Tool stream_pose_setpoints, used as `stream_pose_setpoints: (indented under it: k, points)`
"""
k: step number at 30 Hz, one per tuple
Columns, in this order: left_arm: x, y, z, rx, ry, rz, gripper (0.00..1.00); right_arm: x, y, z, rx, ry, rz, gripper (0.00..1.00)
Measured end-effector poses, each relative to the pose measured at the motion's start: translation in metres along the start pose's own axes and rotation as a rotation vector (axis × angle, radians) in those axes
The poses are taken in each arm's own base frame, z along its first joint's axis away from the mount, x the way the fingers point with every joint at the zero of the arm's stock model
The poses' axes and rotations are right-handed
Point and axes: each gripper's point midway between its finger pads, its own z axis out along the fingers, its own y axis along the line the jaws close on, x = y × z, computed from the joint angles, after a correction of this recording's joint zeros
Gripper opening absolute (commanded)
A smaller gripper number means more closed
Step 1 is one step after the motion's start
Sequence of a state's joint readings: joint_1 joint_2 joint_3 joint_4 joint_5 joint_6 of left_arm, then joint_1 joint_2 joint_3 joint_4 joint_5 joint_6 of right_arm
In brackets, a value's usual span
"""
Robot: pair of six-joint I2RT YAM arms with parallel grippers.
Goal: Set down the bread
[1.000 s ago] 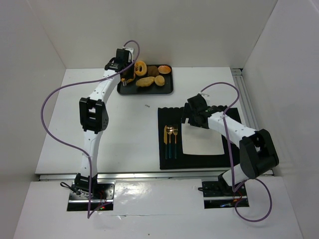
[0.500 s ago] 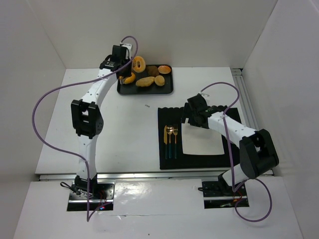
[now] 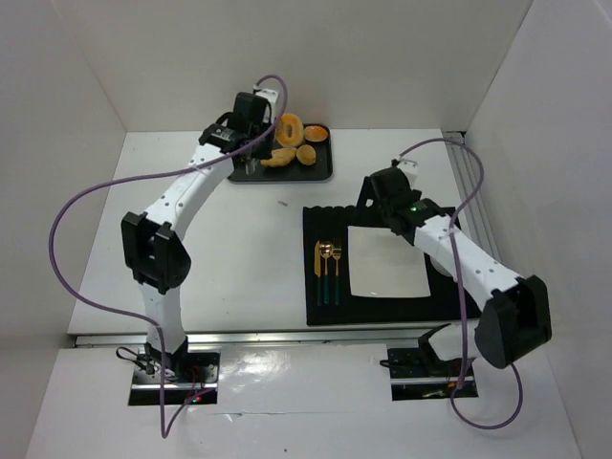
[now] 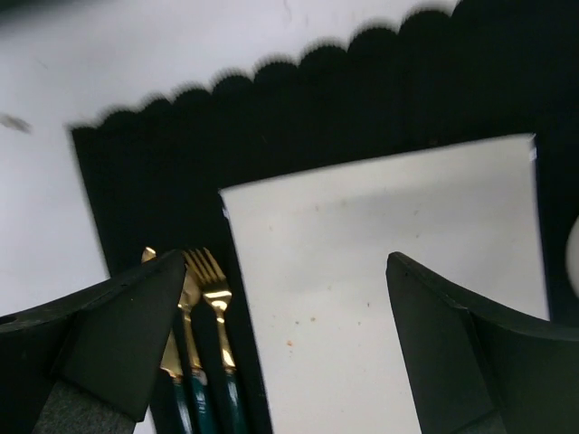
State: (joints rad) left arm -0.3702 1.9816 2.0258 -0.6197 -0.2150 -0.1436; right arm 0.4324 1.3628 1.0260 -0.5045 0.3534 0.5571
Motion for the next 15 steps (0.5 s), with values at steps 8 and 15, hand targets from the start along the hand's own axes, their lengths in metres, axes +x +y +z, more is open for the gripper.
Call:
stream_pose_setpoints:
  k: [8,15]
  points:
    - [0.053,-0.096,-0.095,0.247,0.064,-0.002,0.00,-0.095,-0.013,-0.108,-0.073,-0.338,0.119,0.99]
    - [0.125,-0.183,-0.160,0.477,0.170,0.007,0.00,-0.111,-0.057,-0.188,-0.070,-0.496,0.223,0.99]
